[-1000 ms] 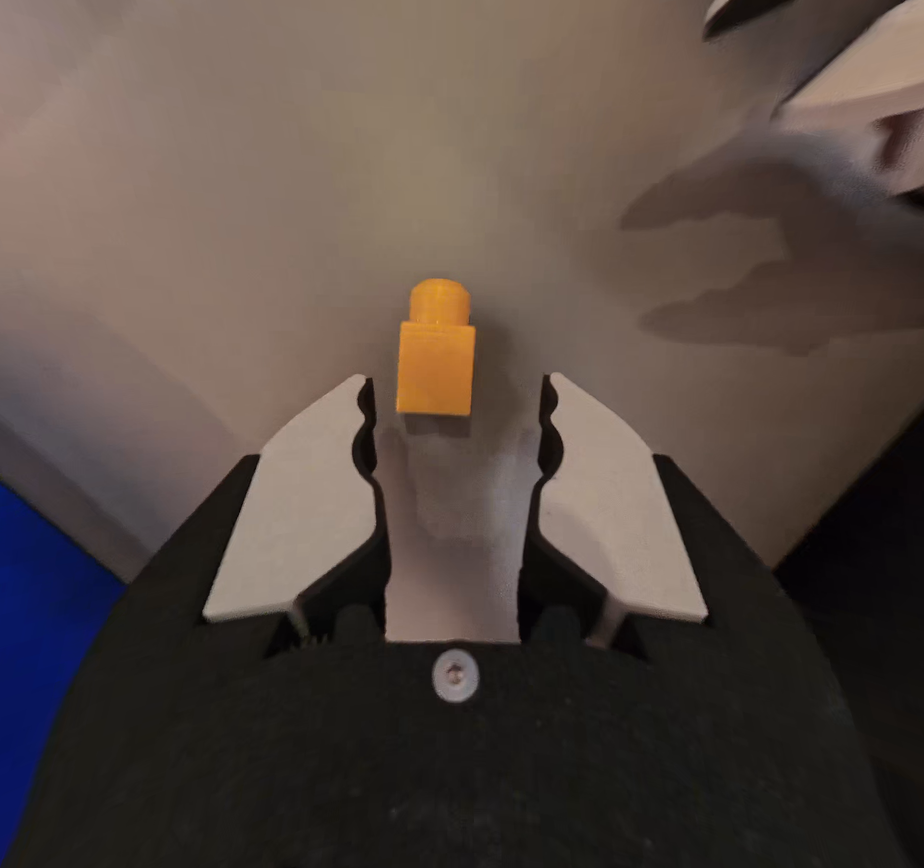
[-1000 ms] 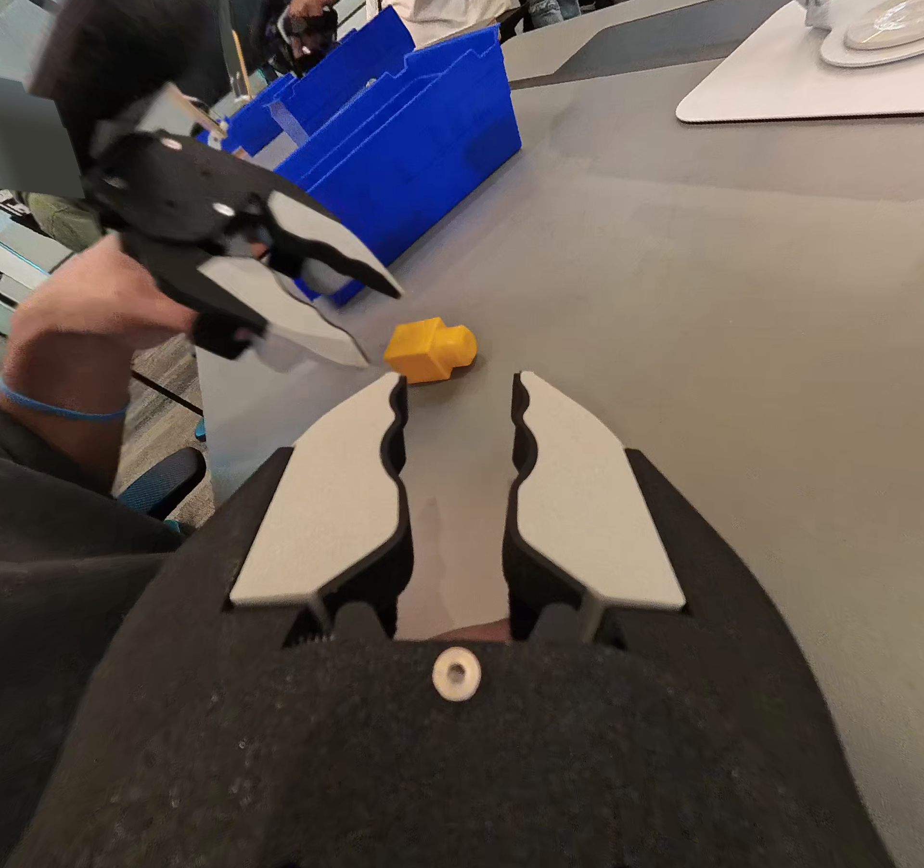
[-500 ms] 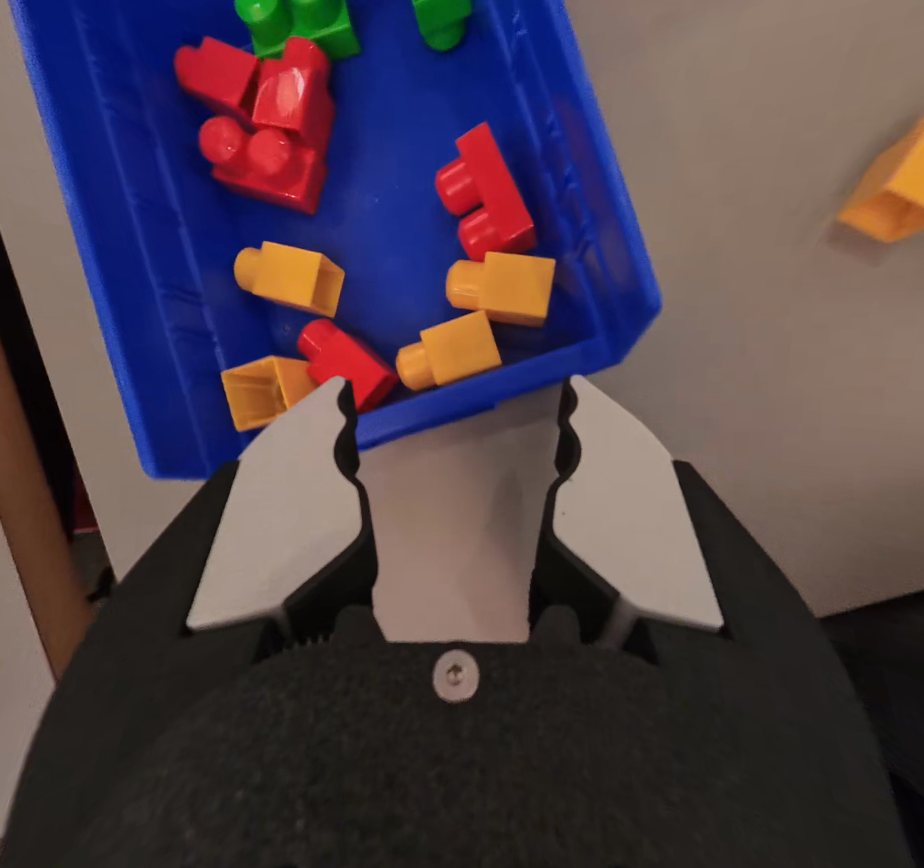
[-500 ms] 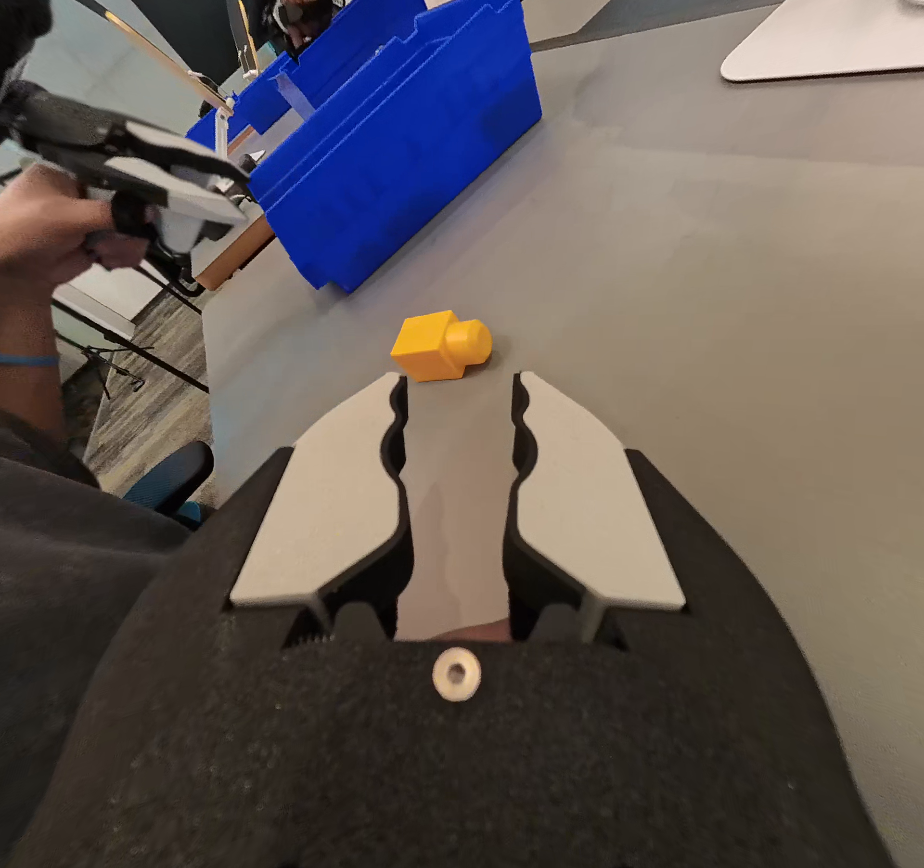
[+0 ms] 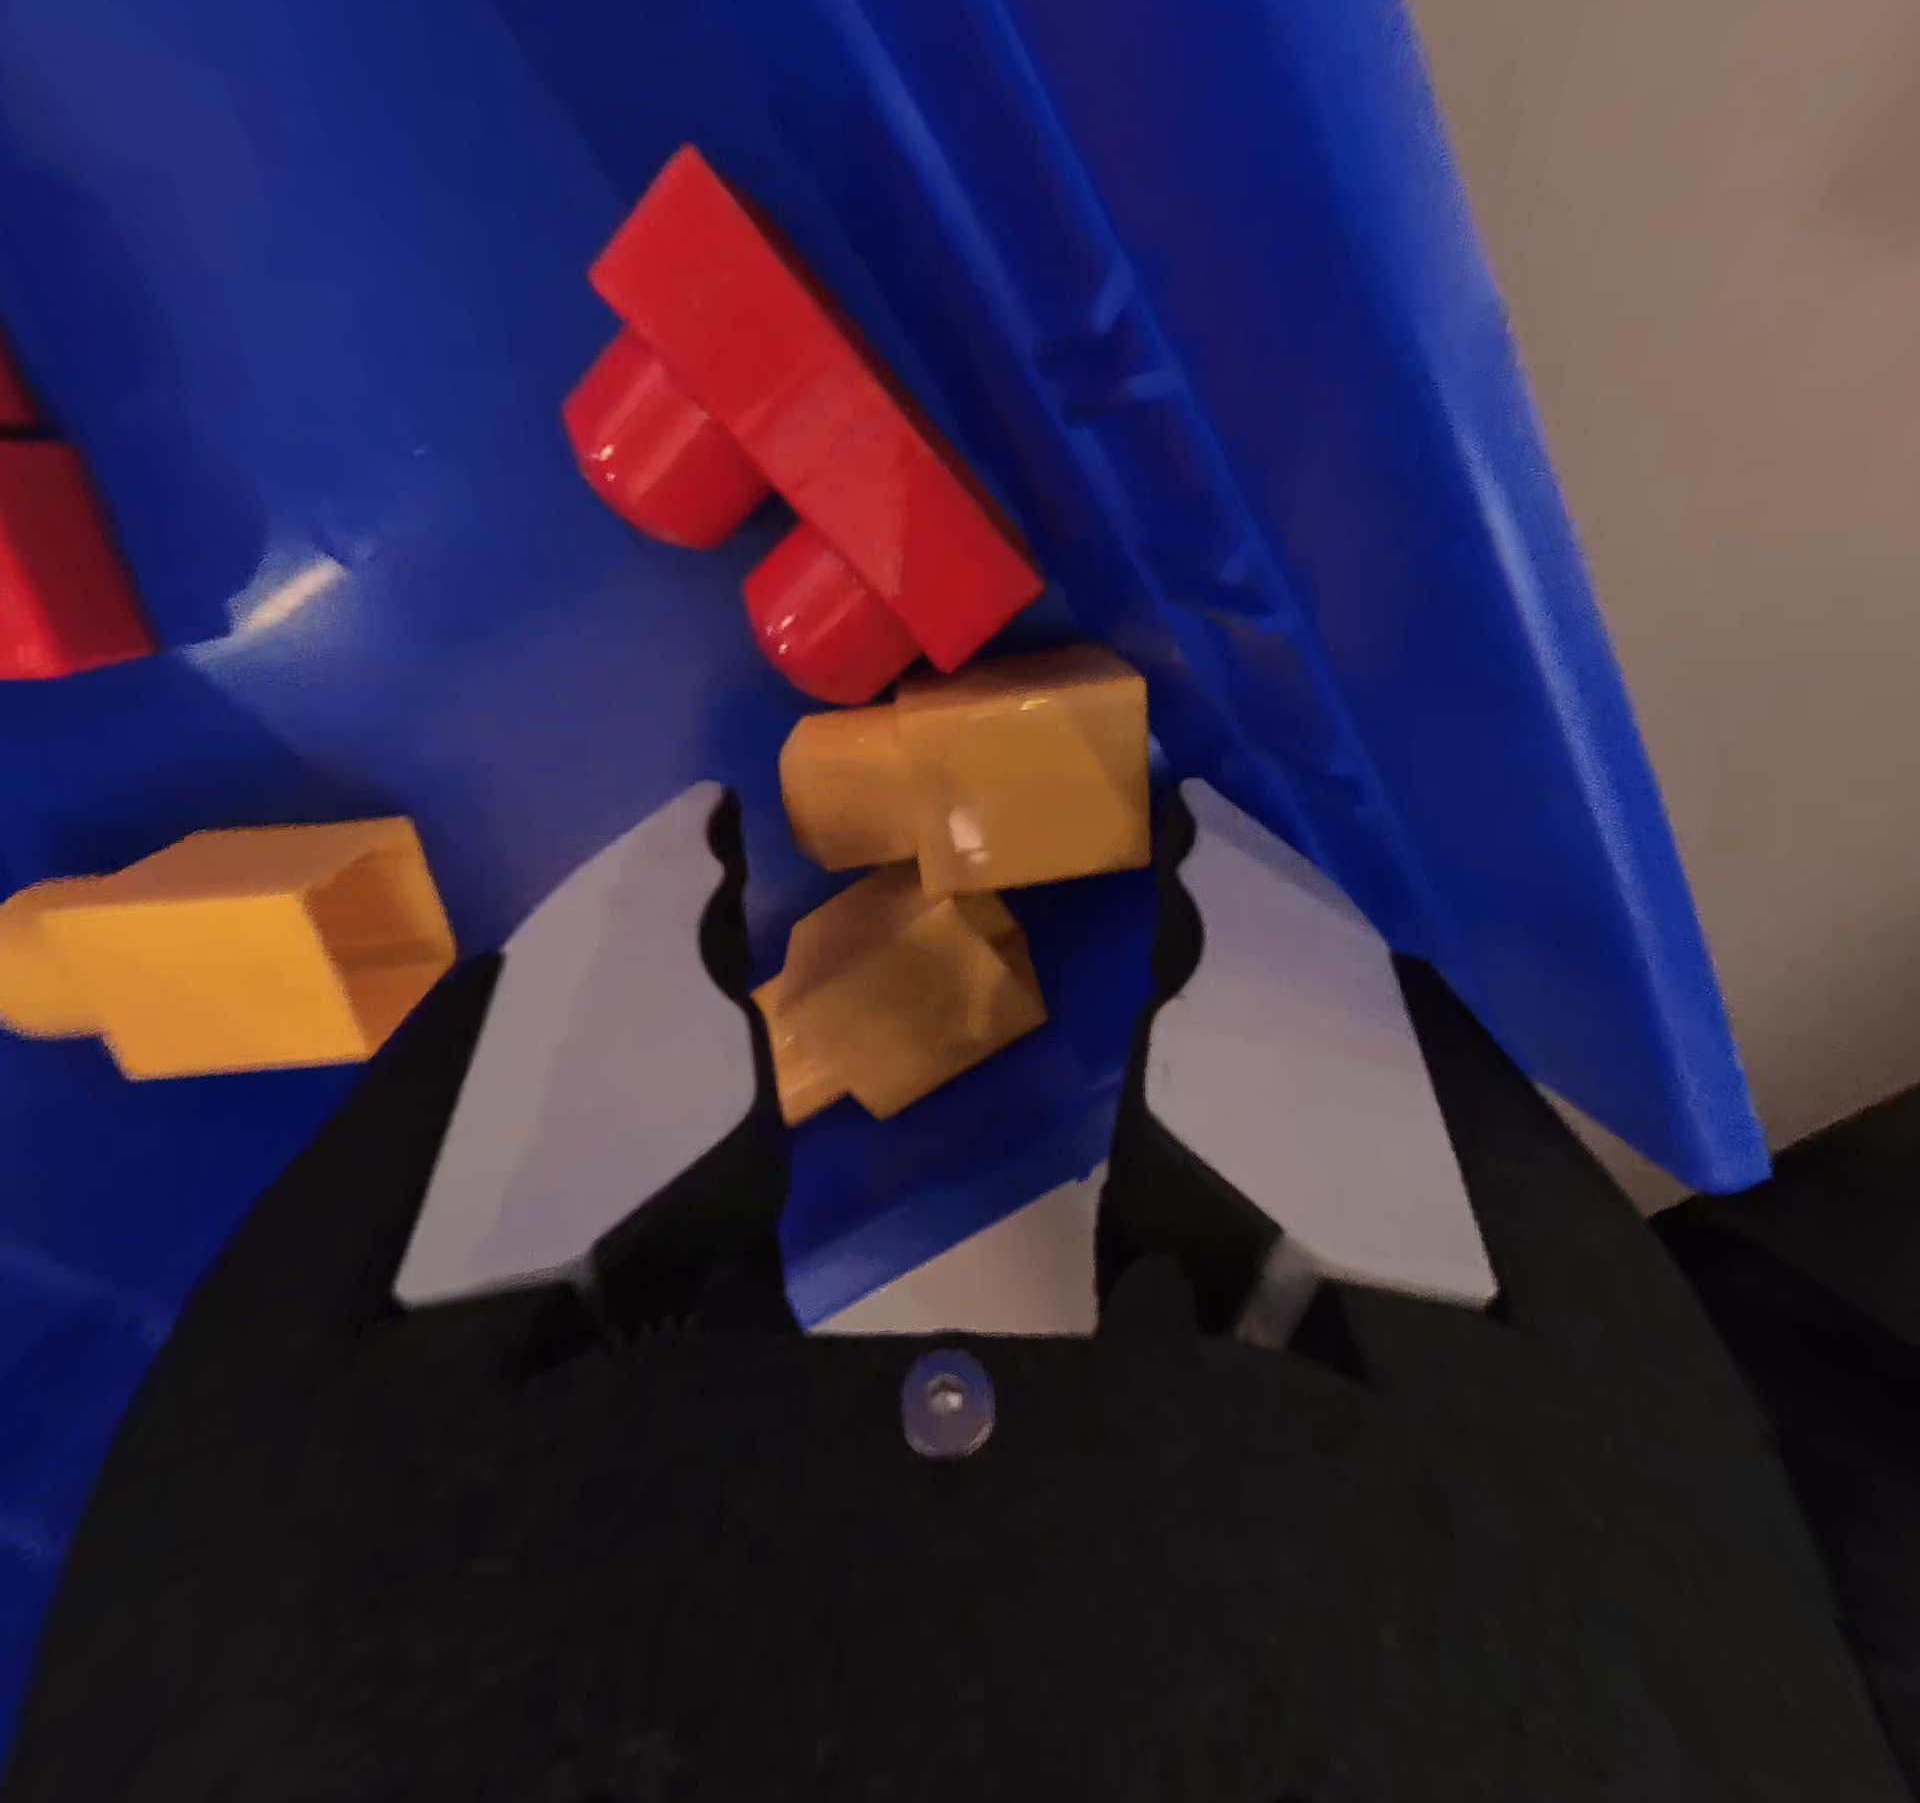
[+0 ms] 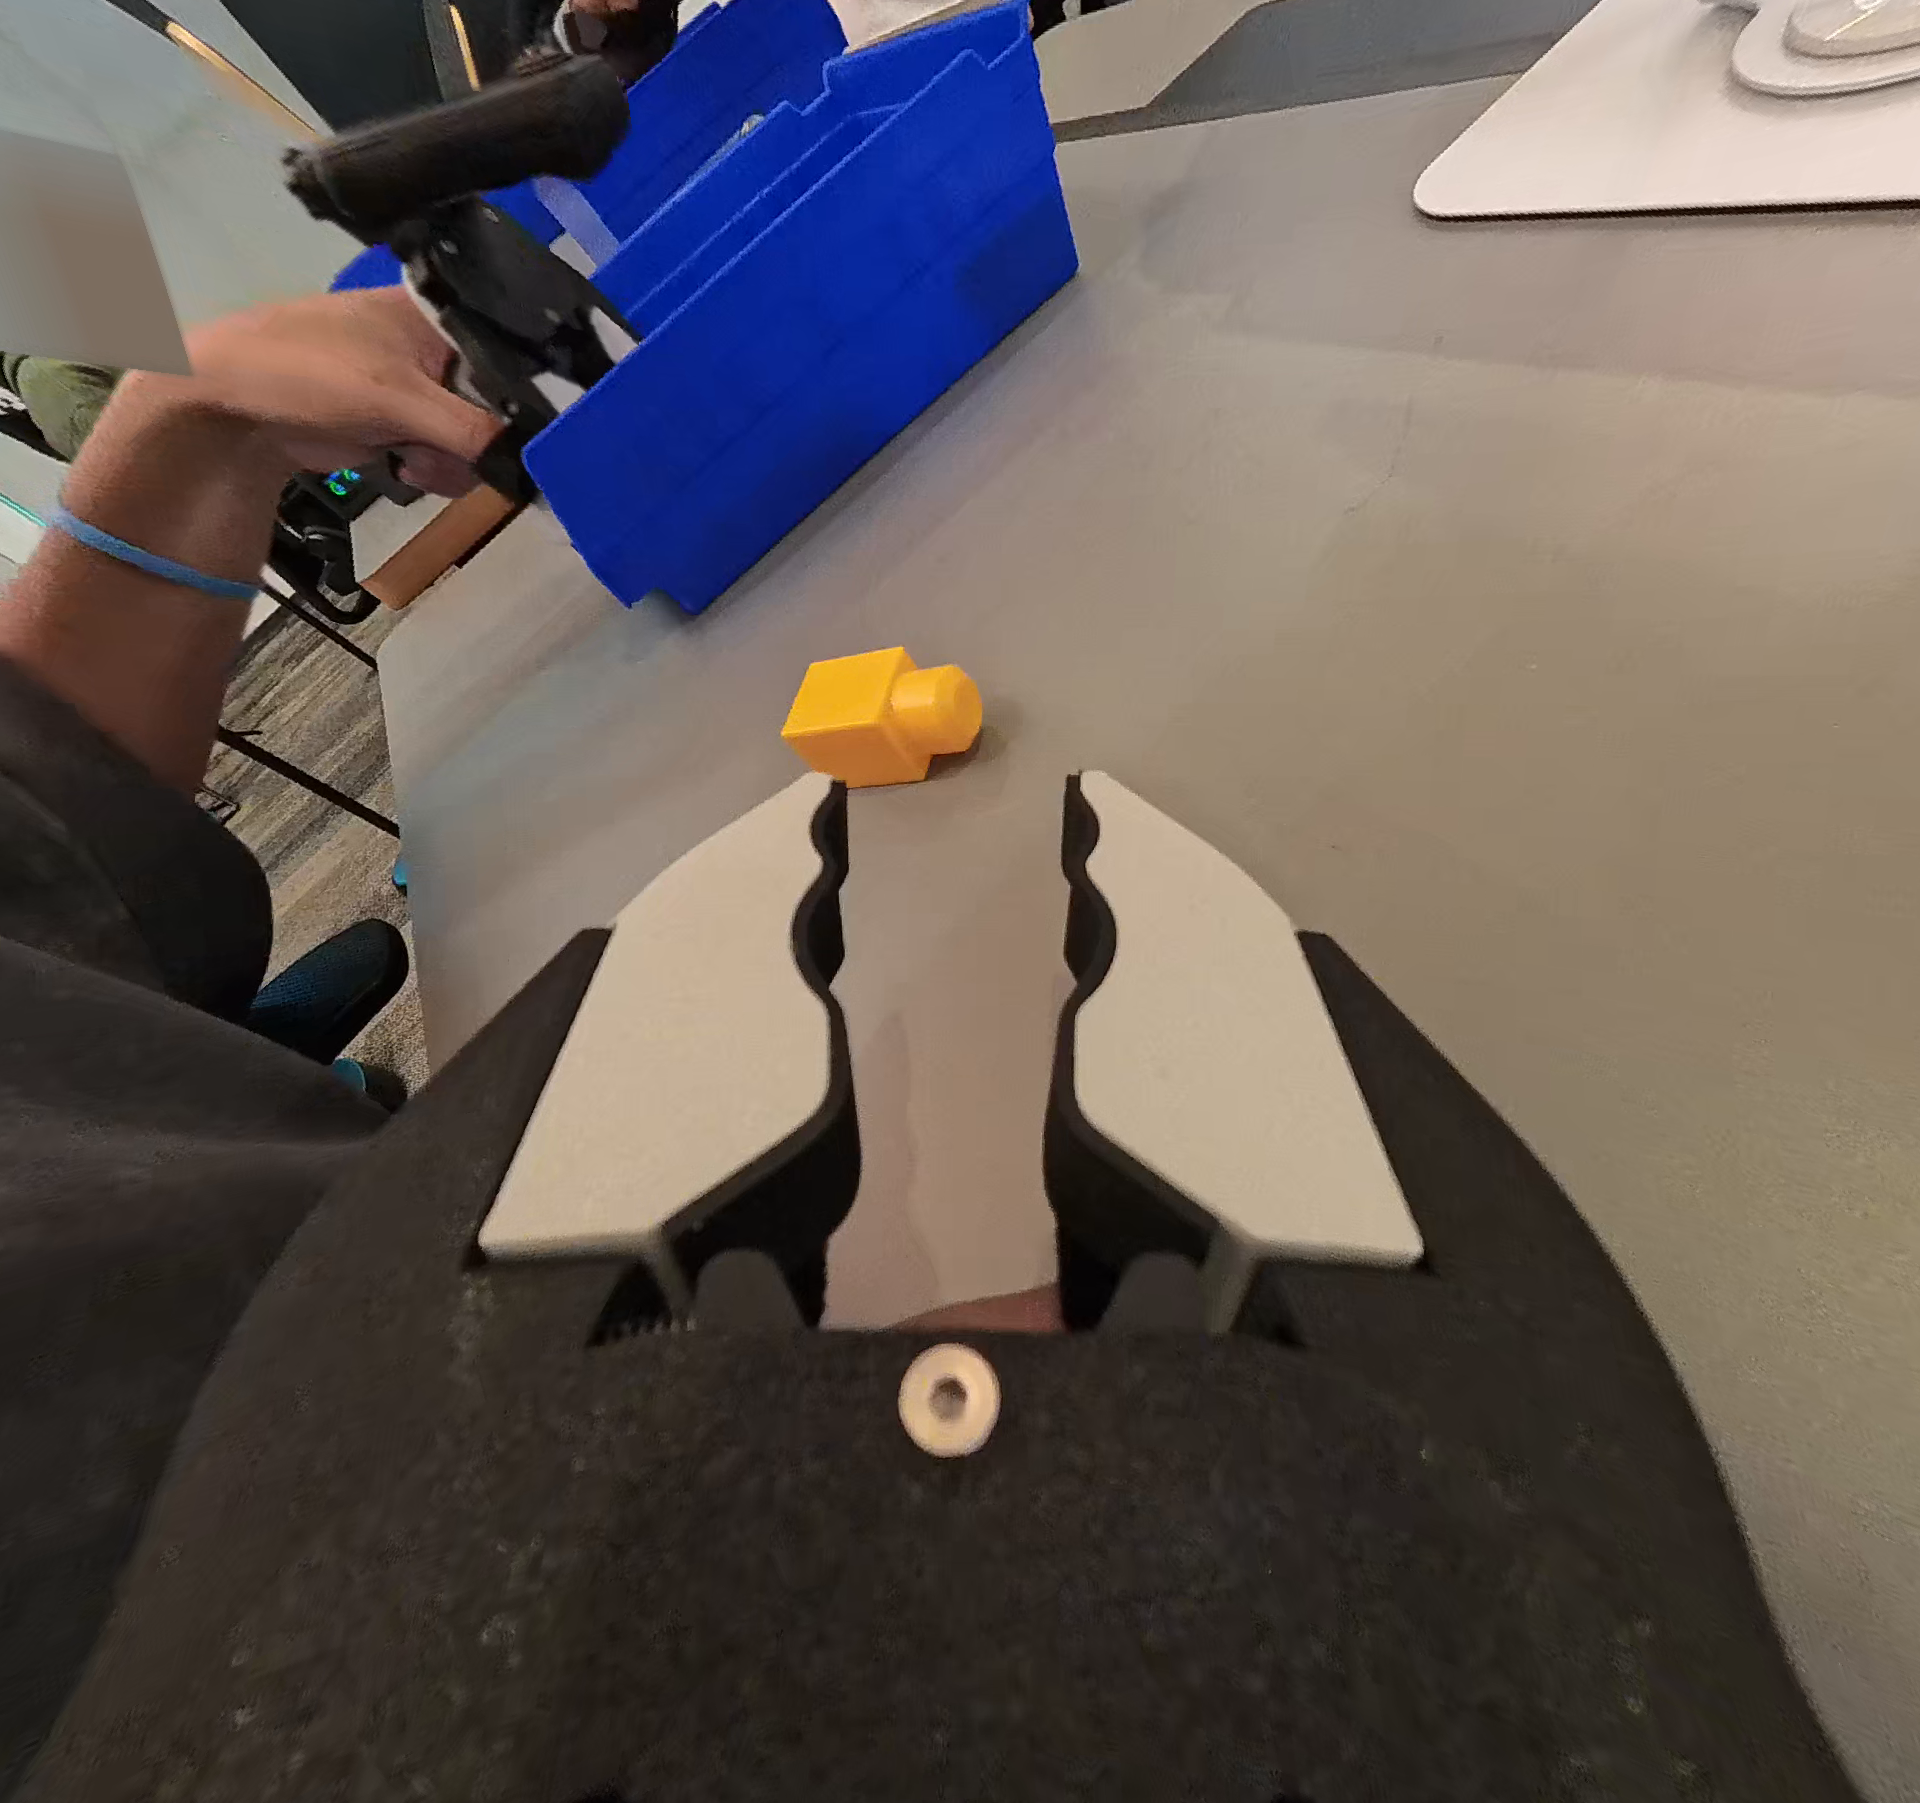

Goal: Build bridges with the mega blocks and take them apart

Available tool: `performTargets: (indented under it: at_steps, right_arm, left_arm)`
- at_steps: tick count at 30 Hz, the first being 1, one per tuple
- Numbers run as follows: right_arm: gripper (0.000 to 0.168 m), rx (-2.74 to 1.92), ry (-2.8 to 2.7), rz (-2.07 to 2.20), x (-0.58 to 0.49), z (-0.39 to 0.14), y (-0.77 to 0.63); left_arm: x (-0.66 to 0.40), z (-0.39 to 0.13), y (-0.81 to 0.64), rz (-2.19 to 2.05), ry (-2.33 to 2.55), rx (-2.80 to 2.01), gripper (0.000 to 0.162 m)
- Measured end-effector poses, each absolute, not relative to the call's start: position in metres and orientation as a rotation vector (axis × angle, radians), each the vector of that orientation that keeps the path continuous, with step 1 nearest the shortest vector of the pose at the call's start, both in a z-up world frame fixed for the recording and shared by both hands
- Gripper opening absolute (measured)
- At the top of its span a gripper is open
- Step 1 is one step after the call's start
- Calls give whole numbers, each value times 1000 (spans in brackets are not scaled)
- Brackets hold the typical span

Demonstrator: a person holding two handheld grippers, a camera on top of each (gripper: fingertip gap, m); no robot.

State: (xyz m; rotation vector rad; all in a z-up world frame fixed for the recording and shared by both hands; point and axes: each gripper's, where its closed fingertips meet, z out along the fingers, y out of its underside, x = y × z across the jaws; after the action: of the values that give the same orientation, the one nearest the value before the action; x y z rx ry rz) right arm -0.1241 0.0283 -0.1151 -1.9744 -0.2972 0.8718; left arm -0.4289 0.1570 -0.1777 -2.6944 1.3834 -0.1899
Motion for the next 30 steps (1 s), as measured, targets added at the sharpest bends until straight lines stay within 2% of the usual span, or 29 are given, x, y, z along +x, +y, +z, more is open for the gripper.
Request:
performTargets:
  at_steps: [2,8,12,15,18,22,26,30]
  right_arm:
    - [39,-1978,-302,870,-125,-116,28]
    - [39,-1980,-315,869,-127,-115,28]
    - [39,-1972,-316,862,-127,-111,27]
    - [39,-1969,-319,854,-127,-110,25]
    - [39,-1968,-319,849,-126,-110,24]
    - [38,-1957,-308,823,-119,-108,22]
    - [37,-1948,-275,839,-113,-109,21]
    - [36,-1938,-241,876,-110,-110,20]
  left_arm:
    - [-425,-180,159,-251,1339,-2731,67]
    - [-442,-167,168,-171,1358,-2678,67]
    - [-440,-102,169,-206,1454,-2419,66]
    - [-394,-41,142,-334,1661,-2100,67]
    - [-329,-19,95,-512,1944,-1815,67]
    - [-264,-55,41,-625,2368,-1523,67]
    - [-235,-115,23,-526,2732,-1292,67]
    - [-219,-150,22,-471,2962,-1093,67]
